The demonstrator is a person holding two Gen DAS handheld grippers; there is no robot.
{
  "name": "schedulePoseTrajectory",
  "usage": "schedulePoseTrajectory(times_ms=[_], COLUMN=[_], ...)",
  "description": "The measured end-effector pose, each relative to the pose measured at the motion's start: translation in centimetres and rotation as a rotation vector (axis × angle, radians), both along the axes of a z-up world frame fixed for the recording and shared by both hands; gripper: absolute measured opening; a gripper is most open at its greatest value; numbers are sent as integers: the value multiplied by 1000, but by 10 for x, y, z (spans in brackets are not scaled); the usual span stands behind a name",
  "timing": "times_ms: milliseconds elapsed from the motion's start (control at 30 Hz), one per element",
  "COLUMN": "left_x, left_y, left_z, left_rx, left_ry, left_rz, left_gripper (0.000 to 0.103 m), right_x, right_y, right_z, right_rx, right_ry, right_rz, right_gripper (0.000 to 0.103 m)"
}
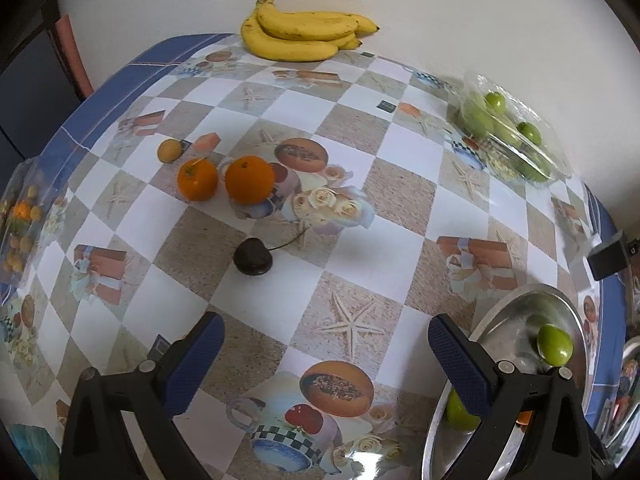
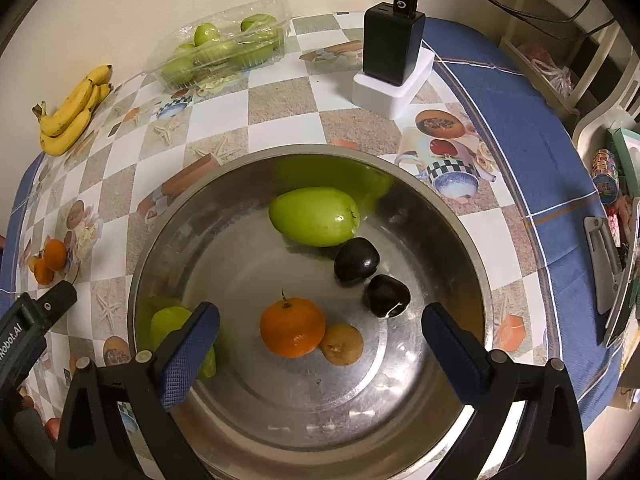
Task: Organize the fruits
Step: 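Withdraw both open grippers from the bowl toward the remaining fruit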
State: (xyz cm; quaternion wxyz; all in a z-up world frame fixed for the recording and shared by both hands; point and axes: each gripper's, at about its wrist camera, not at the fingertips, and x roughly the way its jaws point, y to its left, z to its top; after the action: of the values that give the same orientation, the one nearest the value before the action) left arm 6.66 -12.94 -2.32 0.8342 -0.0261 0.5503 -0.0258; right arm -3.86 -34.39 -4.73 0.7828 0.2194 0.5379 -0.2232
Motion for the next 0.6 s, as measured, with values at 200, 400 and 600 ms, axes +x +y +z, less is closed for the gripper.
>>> schedulePoseTrajectory(times_ms=[200, 400, 600], left_x=[0, 3, 7], left_y=[4, 9, 20], left_z=[0, 1, 7], left_rx=[-3, -4, 13], left_ry=[7, 5, -17], left_rz=[1, -4, 9], left_gripper=[103, 103, 103], right_x=[1, 6, 17], right_y=[3, 11, 25], right_z=[2, 3, 4], right_rx=[-4, 3, 4], right_ry=[-3, -5, -5], right_rz=[9, 22, 50], right_gripper=[101, 101, 101])
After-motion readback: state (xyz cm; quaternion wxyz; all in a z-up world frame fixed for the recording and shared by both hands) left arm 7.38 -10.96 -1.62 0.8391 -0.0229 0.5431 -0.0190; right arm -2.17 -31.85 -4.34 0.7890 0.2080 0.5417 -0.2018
